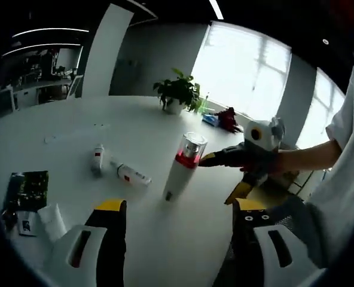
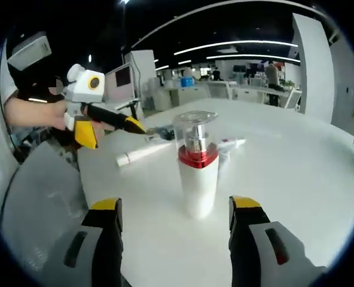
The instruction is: Arrange the skincare products in the storage area until every visible bottle or jar stands upright without overlapping.
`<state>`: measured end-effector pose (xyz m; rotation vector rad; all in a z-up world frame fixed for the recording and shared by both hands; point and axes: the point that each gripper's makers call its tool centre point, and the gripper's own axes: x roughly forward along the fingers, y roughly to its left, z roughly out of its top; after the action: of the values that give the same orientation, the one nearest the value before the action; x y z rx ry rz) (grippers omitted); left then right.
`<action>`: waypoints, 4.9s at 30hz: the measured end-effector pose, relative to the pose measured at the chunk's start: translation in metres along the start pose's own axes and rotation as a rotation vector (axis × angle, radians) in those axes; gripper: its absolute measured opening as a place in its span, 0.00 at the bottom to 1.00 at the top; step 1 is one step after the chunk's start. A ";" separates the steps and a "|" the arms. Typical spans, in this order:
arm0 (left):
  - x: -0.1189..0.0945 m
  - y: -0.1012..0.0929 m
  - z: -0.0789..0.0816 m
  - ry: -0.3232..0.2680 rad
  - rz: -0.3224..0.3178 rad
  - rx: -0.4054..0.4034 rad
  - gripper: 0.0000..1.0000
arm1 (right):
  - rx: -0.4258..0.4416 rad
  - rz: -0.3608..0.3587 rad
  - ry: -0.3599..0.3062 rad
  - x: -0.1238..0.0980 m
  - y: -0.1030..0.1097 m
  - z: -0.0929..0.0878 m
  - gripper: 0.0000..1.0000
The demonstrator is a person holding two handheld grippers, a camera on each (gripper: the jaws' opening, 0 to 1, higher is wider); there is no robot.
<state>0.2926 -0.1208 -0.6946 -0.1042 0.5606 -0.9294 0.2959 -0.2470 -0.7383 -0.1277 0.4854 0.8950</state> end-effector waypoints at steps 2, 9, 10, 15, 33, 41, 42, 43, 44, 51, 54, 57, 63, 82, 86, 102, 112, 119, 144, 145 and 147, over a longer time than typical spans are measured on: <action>-0.014 -0.001 -0.007 -0.015 0.042 -0.042 0.68 | 0.014 -0.006 -0.003 -0.002 0.003 -0.001 0.76; -0.056 0.015 -0.050 0.009 0.161 -0.133 0.78 | 0.045 0.010 -0.005 -0.010 0.024 -0.007 0.82; -0.065 0.017 -0.055 0.001 0.187 -0.154 0.79 | 0.052 0.012 -0.013 -0.010 0.025 -0.006 0.85; -0.093 0.013 -0.070 -0.026 0.224 -0.193 0.82 | 0.074 0.020 -0.015 -0.014 0.039 -0.010 0.88; -0.142 0.031 -0.071 -0.108 0.397 -0.230 0.99 | 0.151 -0.047 -0.055 -0.035 0.051 0.001 1.00; -0.142 0.034 -0.072 -0.090 0.393 -0.246 0.99 | 0.171 -0.059 -0.041 -0.036 0.050 -0.008 1.00; -0.142 0.036 -0.073 -0.086 0.392 -0.251 0.99 | 0.175 -0.062 -0.043 -0.037 0.049 -0.007 1.00; -0.141 0.035 -0.073 -0.080 0.391 -0.253 0.99 | 0.177 -0.064 -0.044 -0.037 0.048 -0.007 1.00; -0.141 0.035 -0.073 -0.075 0.389 -0.253 0.99 | 0.179 -0.065 -0.043 -0.036 0.048 -0.007 1.00; -0.135 0.040 -0.072 -0.044 0.381 -0.265 0.99 | 0.146 -0.045 0.005 -0.029 0.052 -0.012 1.00; -0.131 0.046 -0.071 -0.041 0.385 -0.275 0.99 | 0.145 -0.032 0.014 -0.027 0.054 -0.015 1.00; -0.124 0.051 -0.073 -0.019 0.386 -0.277 0.98 | 0.166 -0.029 0.018 -0.026 0.054 -0.016 0.99; -0.111 0.064 -0.073 0.012 0.401 -0.291 0.97 | 0.183 -0.043 0.009 -0.028 0.048 -0.016 0.99; -0.074 0.106 -0.083 0.215 0.454 -0.368 0.87 | 0.239 -0.059 0.020 -0.023 0.034 -0.022 0.96; -0.069 0.118 -0.090 0.294 0.478 -0.368 0.85 | 0.250 -0.068 0.026 -0.024 0.030 -0.026 0.96; -0.042 0.159 -0.090 0.459 0.571 -0.394 0.73 | 0.311 -0.073 0.042 -0.019 0.031 -0.040 0.94; -0.028 0.182 -0.085 0.526 0.610 -0.359 0.62 | 0.333 -0.106 0.038 -0.024 0.022 -0.047 0.91; -0.023 0.193 -0.087 0.590 0.648 -0.334 0.56 | 0.346 -0.109 0.040 -0.023 0.021 -0.050 0.91; -0.019 0.205 -0.083 0.653 0.679 -0.270 0.31 | 0.337 -0.081 0.051 -0.018 0.026 -0.050 0.86; -0.019 0.204 -0.082 0.644 0.681 -0.267 0.30 | 0.335 -0.082 0.049 -0.018 0.025 -0.050 0.86; -0.018 0.201 -0.078 0.616 0.672 -0.279 0.28 | 0.337 -0.081 0.043 -0.019 0.026 -0.048 0.85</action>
<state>0.3915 0.0264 -0.8179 0.1244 1.2065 -0.2029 0.2489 -0.2589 -0.7699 0.1405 0.6592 0.7213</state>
